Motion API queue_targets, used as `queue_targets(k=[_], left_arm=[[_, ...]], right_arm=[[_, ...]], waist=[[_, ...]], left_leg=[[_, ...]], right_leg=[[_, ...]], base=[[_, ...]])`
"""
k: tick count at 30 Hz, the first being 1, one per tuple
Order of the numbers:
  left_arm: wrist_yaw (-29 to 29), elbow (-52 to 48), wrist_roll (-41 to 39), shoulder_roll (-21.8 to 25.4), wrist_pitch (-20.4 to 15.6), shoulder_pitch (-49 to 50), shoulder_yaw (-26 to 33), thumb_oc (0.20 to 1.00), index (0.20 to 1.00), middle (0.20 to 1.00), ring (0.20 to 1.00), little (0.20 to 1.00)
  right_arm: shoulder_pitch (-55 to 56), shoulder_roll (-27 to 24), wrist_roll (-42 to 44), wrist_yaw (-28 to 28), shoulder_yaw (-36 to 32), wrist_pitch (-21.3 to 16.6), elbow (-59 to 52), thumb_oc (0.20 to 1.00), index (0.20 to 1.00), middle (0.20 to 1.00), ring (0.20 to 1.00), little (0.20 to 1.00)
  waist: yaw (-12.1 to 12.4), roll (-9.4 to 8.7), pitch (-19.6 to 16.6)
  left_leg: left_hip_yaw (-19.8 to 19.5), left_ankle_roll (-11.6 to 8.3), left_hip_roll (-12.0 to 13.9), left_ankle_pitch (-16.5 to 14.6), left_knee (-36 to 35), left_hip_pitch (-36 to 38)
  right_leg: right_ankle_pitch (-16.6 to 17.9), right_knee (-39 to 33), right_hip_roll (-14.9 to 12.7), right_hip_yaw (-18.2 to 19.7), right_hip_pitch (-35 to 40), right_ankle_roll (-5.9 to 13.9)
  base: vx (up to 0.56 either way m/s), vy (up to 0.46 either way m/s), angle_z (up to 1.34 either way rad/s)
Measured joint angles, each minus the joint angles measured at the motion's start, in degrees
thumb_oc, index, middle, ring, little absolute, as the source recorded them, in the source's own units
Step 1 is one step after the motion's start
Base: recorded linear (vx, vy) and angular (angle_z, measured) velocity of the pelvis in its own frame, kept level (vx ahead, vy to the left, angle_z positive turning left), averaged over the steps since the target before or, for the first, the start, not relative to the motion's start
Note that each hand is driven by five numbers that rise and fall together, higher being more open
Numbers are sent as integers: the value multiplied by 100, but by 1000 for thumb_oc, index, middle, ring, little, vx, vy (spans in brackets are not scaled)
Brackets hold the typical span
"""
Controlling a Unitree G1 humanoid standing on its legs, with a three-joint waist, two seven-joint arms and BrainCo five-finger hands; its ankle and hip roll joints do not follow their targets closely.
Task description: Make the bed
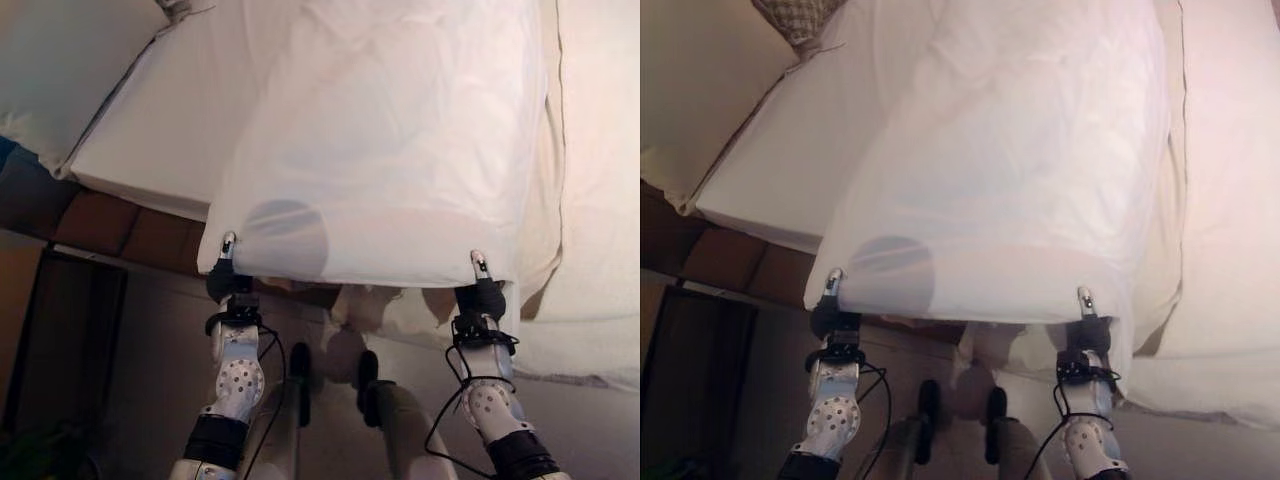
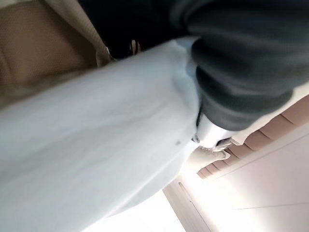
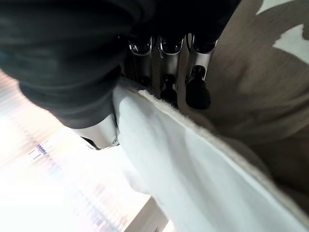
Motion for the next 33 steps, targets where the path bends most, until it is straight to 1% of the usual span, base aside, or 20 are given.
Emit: queue_targets(k=[1,2,3,4,5,6,7,8,9,10,11,13,15,16,17,19,24,28,31,33], left_arm=[[1,1,9,-13,-18,-14,0,200,200,200,200,200],[6,6,3,-43,-18,-14,-1,200,200,200,200,200],[0,12,-2,-65,-18,38,-34,200,200,200,200,200],[-2,-20,-1,-181,-19,92,-35,200,200,200,200,200],[-18,128,2,-157,-53,54,-145,200,200,200,200,200],[-10,335,7,-199,-33,-108,-299,200,200,200,200,200],[4,328,1,-203,-19,-95,-495,200,200,200,200,200],[-9,316,8,-173,-23,-107,-566,200,200,200,200,200],[-30,362,40,-103,-42,-76,-544,200,200,200,200,200],[-48,344,54,-24,-44,-15,-503,200,200,200,200,200],[-56,372,42,95,-41,-9,-504,200,200,200,200,200],[-80,348,47,72,-44,12,-506,200,200,200,200,200],[-85,251,49,141,-47,25,-424,200,200,200,200,200],[-75,224,44,129,-46,73,-332,200,200,200,200,200],[-72,190,46,124,-47,134,-316,200,200,200,200,200],[-62,176,50,101,-35,207,-342,200,200,200,200,200],[40,169,49,97,-52,248,-329,200,200,200,200,200],[54,262,52,54,-87,363,-331,200,200,200,200,200],[105,837,99,-129,-79,305,-375,200,200,200,200,200],[194,1308,228,-198,-73,131,-371,200,200,200,200,200]], right_arm=[[-45,-5,2,-7,-1,-1,25,200,200,200,200,200],[-44,-7,3,-18,-8,-4,24,200,200,200,200,200],[-69,-2,5,-73,-9,-26,13,200,200,200,200,200],[-32,-88,2,-78,6,-26,21,200,200,200,200,200],[8,-71,-13,-110,-53,-43,30,200,200,200,200,200],[132,-67,-64,-179,-233,-59,2,200,200,200,200,200],[178,-48,-97,-322,-319,-90,-12,200,200,200,200,200],[143,-20,-98,-379,-332,-114,-63,200,200,200,200,200],[-34,23,-110,-430,-377,-142,-64,200,200,200,200,200],[-187,34,-121,-432,-341,-124,35,200,200,200,200,200],[-223,55,-127,-430,-303,-116,70,200,200,200,200,200],[-115,98,-126,-433,-288,-130,103,200,200,200,200,200],[-137,150,-126,-425,-205,-118,176,200,200,200,200,200],[-152,137,-133,-379,-146,-100,192,200,200,200,200,200],[-174,126,-153,-364,-114,-100,236,200,200,200,200,200],[-126,126,-156,-369,-106,-100,285,200,200,200,200,200],[-161,49,-286,-370,-21,-99,378,200,200,200,200,200],[-167,-33,-516,-329,21,-46,768,200,200,200,200,200],[-152,-63,-748,-428,23,96,1461,200,200,200,200,200],[-259,-71,-1040,-493,27,240,2063,200,200,200,200,200]], waist=[[12,48,-21],[3,72,-23],[-3,135,-69],[17,350,-159],[-69,333,-147],[-179,328,-153],[-330,323,-156],[-370,317,-161],[-319,294,-177],[-223,318,-170],[-138,291,-184],[-172,280,-194],[-113,210,-213],[-132,199,-214],[-157,207,-214],[-170,188,-214],[-135,165,-192],[-120,159,-115],[-145,202,-9],[-129,179,93]], left_leg=[[-68,-16,241,30,-97,-64],[-37,-25,297,48,-137,-95],[157,95,236,153,-183,-100],[166,98,207,463,-312,30],[207,-231,75,637,-168,-80],[361,-201,-254,690,-87,-140],[719,-178,-611,634,53,-184],[893,2,-799,512,155,-216],[1275,188,-948,492,174,-221],[1442,310,-903,363,246,-231],[1649,462,-1087,271,266,-117],[1653,648,-1208,240,271,13],[1752,741,-1128,301,15,93],[1734,779,-1127,464,-257,176],[1736,797,-1134,519,-374,228],[1756,832,-1185,616,-609,368],[1773,783,-1139,662,-681,381],[1700,643,-1014,766,-796,363],[1538,477,-968,808,-604,252],[1369,244,-943,916,-549,216]], right_leg=[[-26,91,-36,7,-119,76],[-25,98,-43,5,-145,119],[13,95,-110,-48,-198,271],[2,93,18,45,-221,420],[-2,110,-280,-24,-187,560],[-17,137,-650,-116,-159,724],[25,27,-1004,79,-106,911],[114,-92,-1168,248,-107,1031],[448,-473,-1405,305,-99,910],[798,-804,-1457,210,-43,881],[1027,-1241,-1424,62,237,708],[1022,-1401,-1408,71,498,738],[703,-1068,-1011,164,214,1046],[496,-993,-510,173,104,833],[494,-1007,-341,247,93,768],[612,-1189,-245,428,181,764],[595,-1157,-157,546,143,726],[549,-1104,-7,477,84,578],[342,-809,39,224,63,396],[165,-575,32,42,39,250]], base=[[111,546,-50],[73,389,-38],[53,488,-39],[70,706,-13],[99,935,38],[109,735,91],[155,739,73],[169,712,-2],[134,594,-77],[78,547,-135],[35,466,-104],[-9,424,-45],[-19,189,-49],[-22,148,-45],[-36,120,-34],[-47,61,-25],[-80,-104,-9],[-71,-230,6],[-84,-142,40],[5,-92,50]])
